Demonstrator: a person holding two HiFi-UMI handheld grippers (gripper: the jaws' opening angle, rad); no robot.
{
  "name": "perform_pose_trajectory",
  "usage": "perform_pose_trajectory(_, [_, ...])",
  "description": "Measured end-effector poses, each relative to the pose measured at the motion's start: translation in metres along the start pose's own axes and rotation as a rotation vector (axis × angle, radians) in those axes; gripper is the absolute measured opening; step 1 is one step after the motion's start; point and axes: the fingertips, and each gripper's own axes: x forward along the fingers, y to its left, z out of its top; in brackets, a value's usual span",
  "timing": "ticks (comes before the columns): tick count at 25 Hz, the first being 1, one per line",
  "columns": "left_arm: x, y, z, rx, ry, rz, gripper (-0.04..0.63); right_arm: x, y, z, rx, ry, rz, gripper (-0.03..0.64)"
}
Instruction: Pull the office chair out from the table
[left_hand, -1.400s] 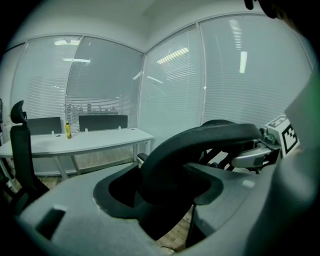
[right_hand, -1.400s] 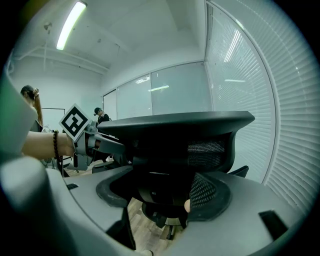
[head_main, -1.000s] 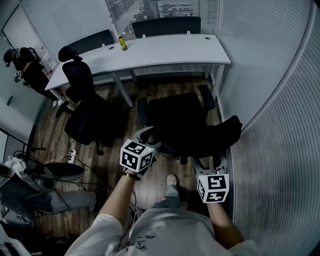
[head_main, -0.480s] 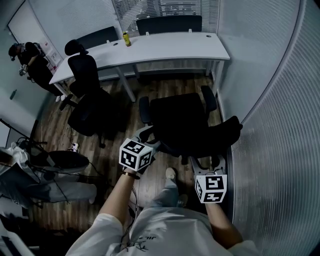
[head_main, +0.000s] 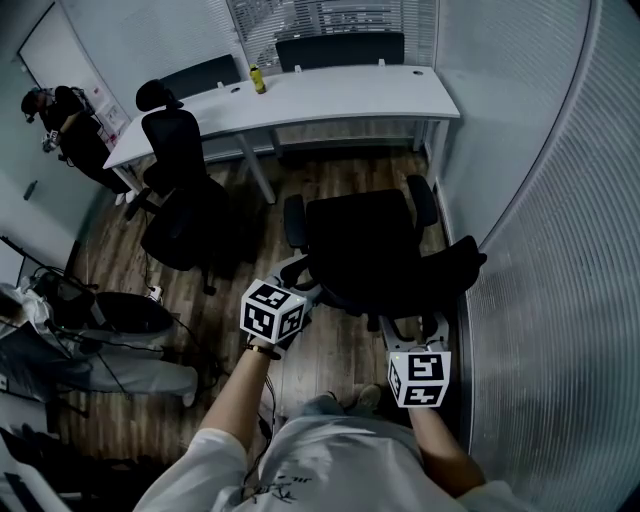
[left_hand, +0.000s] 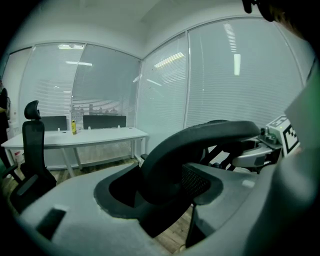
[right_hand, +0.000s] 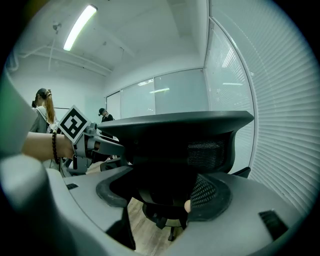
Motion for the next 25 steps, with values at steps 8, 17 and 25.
perform_pose_trajectory(8, [-0.011,0.009,-0.007,0.026,0.013,-0.022,0.268,0.000,0.018,-0.005,0.007,0.012,-0.026,0.272])
perform_pose_trajectory(17, [-0.012,0.016,-0.012,0.037,0.004,-0.036,0.267,0.004,0.027,-0.011,0.013,0.019,-0.045,0.272])
perform_pose_trajectory(25, [-0.013,0.017,-0.010,0.055,-0.016,-0.040,0.268,0.005,0.030,-0.013,0.020,0.030,-0.047,0.270])
